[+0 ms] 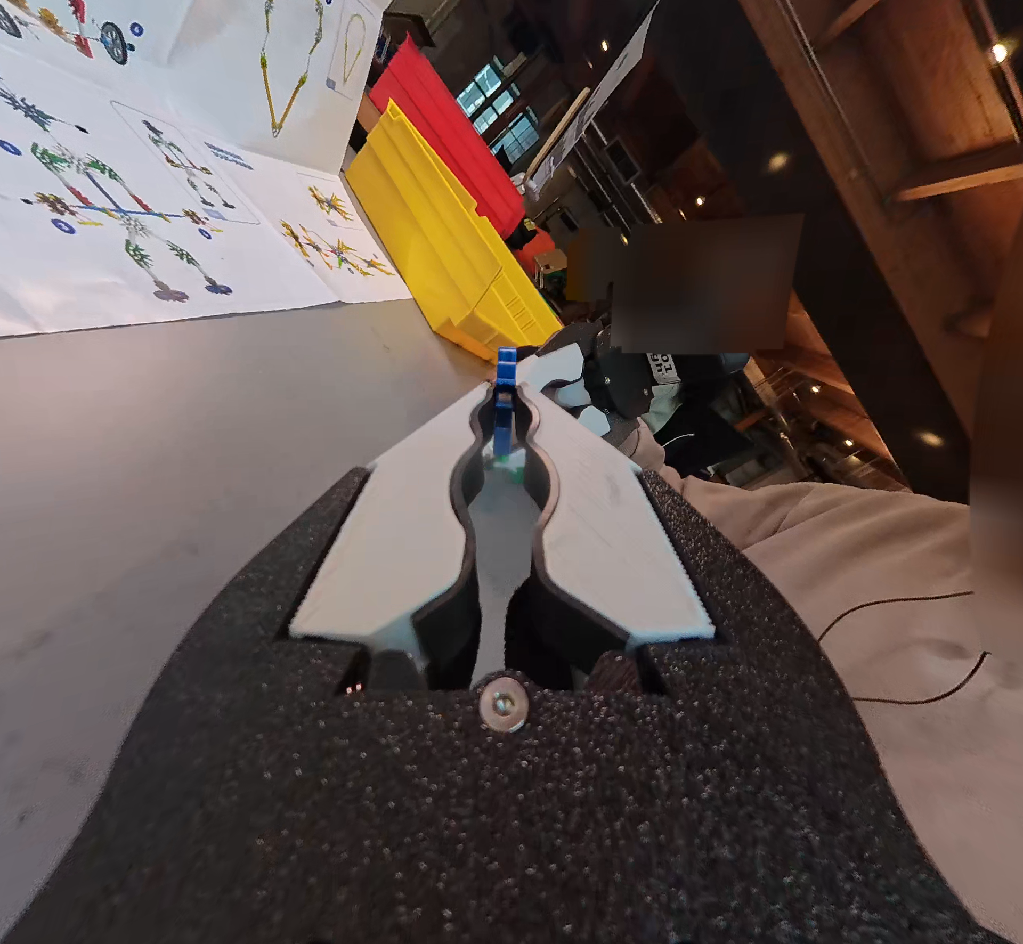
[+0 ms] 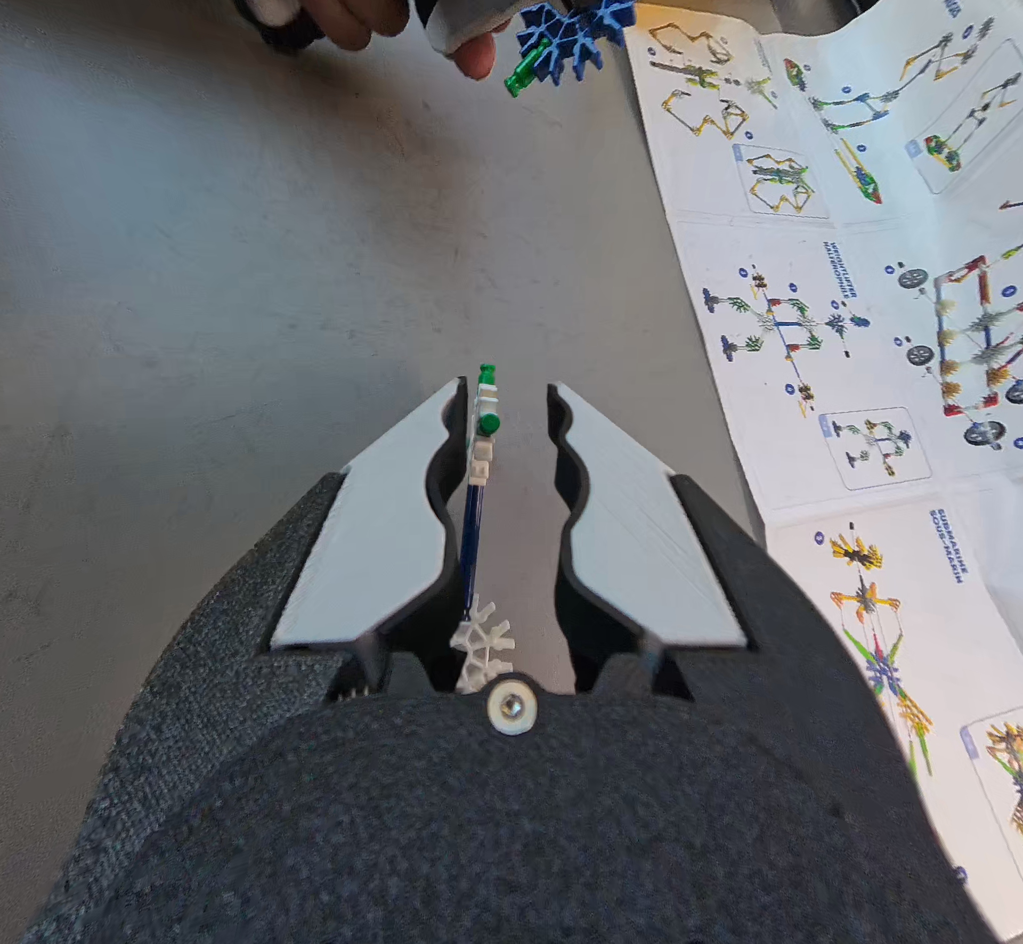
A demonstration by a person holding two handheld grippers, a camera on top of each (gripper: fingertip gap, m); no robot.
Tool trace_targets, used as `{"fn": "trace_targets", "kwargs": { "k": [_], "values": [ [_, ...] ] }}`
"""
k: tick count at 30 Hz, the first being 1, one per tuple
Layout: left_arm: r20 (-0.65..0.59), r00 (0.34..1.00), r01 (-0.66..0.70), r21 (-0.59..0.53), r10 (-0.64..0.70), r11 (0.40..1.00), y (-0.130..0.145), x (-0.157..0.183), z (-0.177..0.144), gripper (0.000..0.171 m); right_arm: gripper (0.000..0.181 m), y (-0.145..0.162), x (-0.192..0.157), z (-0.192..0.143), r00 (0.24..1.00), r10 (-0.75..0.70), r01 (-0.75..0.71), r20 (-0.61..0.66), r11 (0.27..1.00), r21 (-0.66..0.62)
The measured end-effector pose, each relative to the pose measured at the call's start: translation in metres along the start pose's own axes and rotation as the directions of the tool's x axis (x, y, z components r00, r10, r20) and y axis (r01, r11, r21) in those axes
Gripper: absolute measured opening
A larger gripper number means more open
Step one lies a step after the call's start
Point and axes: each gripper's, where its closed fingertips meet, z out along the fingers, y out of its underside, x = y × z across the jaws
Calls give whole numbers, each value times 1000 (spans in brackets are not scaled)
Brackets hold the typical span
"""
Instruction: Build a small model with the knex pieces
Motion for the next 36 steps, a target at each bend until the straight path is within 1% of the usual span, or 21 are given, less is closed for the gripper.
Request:
{"fn": "trace_targets", "kwargs": {
  "k": [2,3,5,6,8,10,11,12,13,16,19,21,24,25,26,27,28,29,32,33,36],
  "values": [
    [-28,1000,3,26,-2,1000,-1,6,4,5,46,-16,8,-7,998,64,-62,-24,995,81],
    [-49,999,0,34,2,999,0,11,7,5,50,-27,10,-12,994,102,-98,-24,986,137],
    [-103,994,-28,46,32,999,2,26,13,5,49,-54,5,-20,982,186,-186,26,950,251],
    [-131,990,-51,51,57,997,4,35,18,5,45,-67,-1,-21,969,236,-248,76,923,294],
    [-191,973,-117,60,126,991,11,56,27,5,41,-83,-16,-16,935,305,-349,180,880,322],
    [-219,955,-192,56,200,980,21,71,34,5,26,-92,-27,-13,913,323,-395,249,854,338],
    [-218,946,-234,56,240,971,25,76,37,5,12,-97,-31,-15,903,320,-410,285,839,357],
    [-221,934,-272,68,280,960,27,81,37,5,6,-99,-32,-17,897,323,-421,301,830,366],
    [-210,925,-306,76,315,949,27,83,36,5,6,-100,-32,-19,894,321,-426,314,827,368],
    [-181,891,-418,33,416,908,35,83,35,6,4,-94,-35,-20,896,300,-408,326,848,340],
    [-158,852,-517,-100,499,850,51,75,33,7,3,-81,-40,-18,922,242,-329,302,902,281],
    [-162,816,-578,-232,555,782,68,65,29,13,3,-67,-46,-11,947,181,-238,266,950,202],
    [-184,750,-648,-396,636,650,93,50,25,16,3,-50,-58,-1,960,112,-141,258,985,96],
    [-182,723,-666,-441,667,602,99,43,25,14,3,-47,-61,1,960,101,-125,260,989,78],
    [-169,692,-679,-482,702,553,104,35,25,6,3,-45,-63,2,959,94,-115,266,991,66],
    [-171,663,-696,-502,729,514,108,31,26,6,3,-41,-64,3,961,84,-99,262,994,46],
    [-159,644,-702,-511,748,495,109,28,27,6,3,-39,-62,5,966,78,-91,247,995,40],
    [-139,641,-698,-515,755,498,106,26,28,6,4,-39,-59,5,968,89,-102,235,994,43],
    [-65,649,-682,-491,758,542,95,22,33,6,4,-41,-47,5,969,149,-165,198,984,66],
    [-34,640,-679,-492,767,545,93,19,34,6,4,-39,-42,6,971,162,-176,176,982,64],
    [45,536,-700,-534,843,474,87,5,36,6,4,-32,-33,14,976,192,-197,106,979,42]
  ]
}}
